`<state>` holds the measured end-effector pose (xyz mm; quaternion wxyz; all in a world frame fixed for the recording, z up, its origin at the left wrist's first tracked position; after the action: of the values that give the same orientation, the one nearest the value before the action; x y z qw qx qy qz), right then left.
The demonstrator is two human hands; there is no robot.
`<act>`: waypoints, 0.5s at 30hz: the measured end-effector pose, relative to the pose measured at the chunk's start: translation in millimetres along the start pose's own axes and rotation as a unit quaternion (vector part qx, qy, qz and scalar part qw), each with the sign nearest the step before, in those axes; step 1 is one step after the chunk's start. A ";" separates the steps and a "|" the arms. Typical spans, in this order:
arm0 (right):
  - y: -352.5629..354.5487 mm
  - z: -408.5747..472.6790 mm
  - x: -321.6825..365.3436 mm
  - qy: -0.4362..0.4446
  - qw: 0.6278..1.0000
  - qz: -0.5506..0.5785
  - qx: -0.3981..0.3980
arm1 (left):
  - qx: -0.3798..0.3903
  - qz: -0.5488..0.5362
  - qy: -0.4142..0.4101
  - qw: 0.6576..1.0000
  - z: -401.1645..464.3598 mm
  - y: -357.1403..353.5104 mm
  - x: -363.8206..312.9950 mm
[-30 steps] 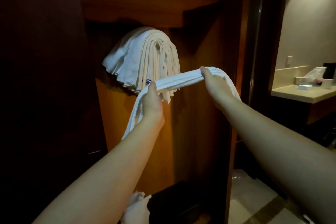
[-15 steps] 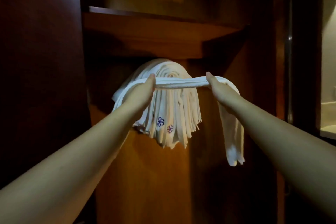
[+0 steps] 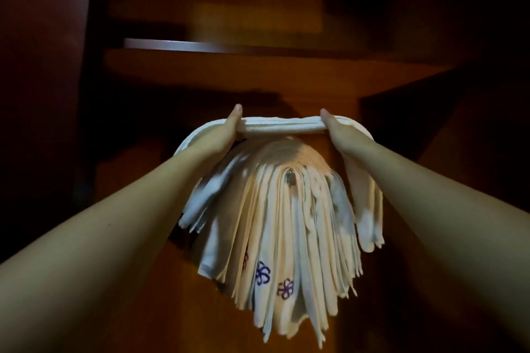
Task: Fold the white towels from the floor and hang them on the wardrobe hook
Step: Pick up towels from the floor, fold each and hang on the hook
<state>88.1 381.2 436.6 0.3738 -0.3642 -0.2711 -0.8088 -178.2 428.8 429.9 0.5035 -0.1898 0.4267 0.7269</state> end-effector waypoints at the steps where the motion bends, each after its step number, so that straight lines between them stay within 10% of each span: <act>1: -3.7 7.7 -6.5 -0.005 1.000 0.003 0.001 | 0.004 0.009 0.008 1.000 7.1 -4.4 4.7; 15: -35.5 45.7 -56.5 -0.056 0.996 -0.004 0.072 | 0.052 -0.060 0.056 0.995 45.0 -31.7 44.7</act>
<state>103.0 457.1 412.9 0.3799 -0.3800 -0.3505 -0.7671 -161.8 495.0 410.1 0.5309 -0.2287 0.4791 0.6605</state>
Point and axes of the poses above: each hand's wrist, its own z-axis towards the middle knuckle, its own y-axis out of the back of the hand, x = y × z, the point moved 3 cm from there along z, towards the middle knuckle, and after that the axes turned 10 degrees about z, right-handed, at the moved point
